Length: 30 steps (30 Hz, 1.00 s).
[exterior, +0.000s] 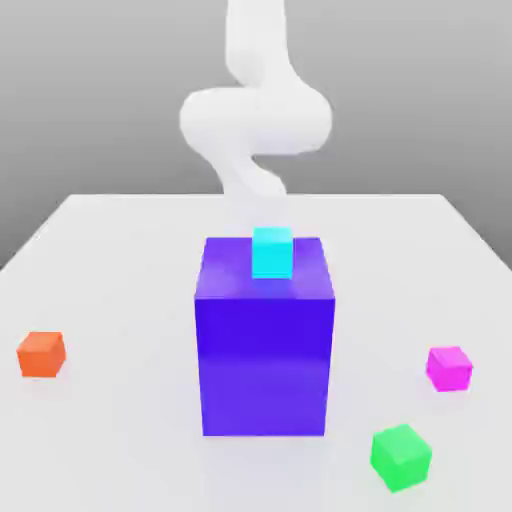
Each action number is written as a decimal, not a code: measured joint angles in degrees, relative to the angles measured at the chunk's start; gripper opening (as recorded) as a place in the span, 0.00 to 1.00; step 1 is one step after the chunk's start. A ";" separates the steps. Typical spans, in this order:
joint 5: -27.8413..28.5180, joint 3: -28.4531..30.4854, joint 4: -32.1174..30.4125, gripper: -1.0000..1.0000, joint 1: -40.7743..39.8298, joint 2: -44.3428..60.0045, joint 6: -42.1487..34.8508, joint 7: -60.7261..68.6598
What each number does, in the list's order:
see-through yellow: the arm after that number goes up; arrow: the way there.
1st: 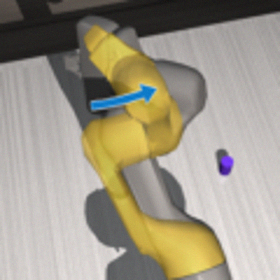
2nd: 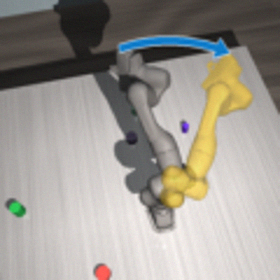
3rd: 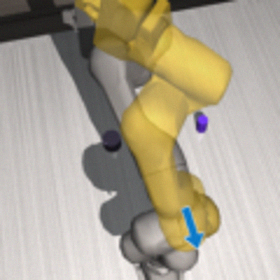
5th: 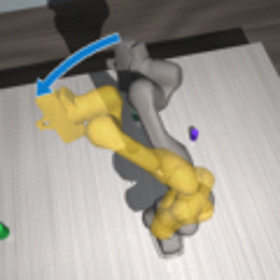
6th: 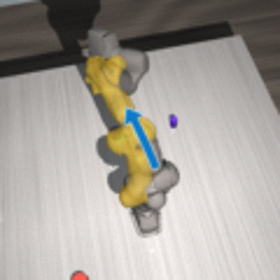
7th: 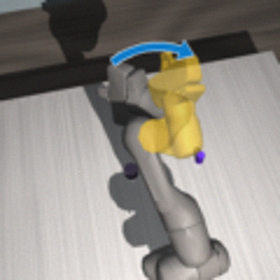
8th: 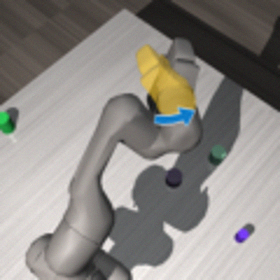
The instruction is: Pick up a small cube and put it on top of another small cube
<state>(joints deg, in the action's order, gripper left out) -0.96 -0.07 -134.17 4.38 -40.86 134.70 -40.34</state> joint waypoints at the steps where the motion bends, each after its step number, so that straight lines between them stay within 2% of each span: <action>1: -0.40 -0.07 -1.03 0.50 1.88 2.15 1.26 2.36; 10: -3.55 -2.65 -9.62 0.50 16.30 20.06 11.74 21.93; 17: -3.55 -7.46 -16.27 0.50 24.77 33.83 19.90 35.25; 20: -1.18 -9.68 -19.14 0.50 28.77 39.76 23.45 39.27; 23: 3.56 -10.47 -21.57 0.50 31.57 45.78 27.08 41.06; 29: 10.53 -4.81 -19.99 0.50 36.29 58.18 36.63 37.21; 30: 10.90 -4.07 -19.73 0.00 36.96 59.53 37.72 36.87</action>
<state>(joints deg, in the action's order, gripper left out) 9.95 -4.13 -153.90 41.34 18.67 172.43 -3.47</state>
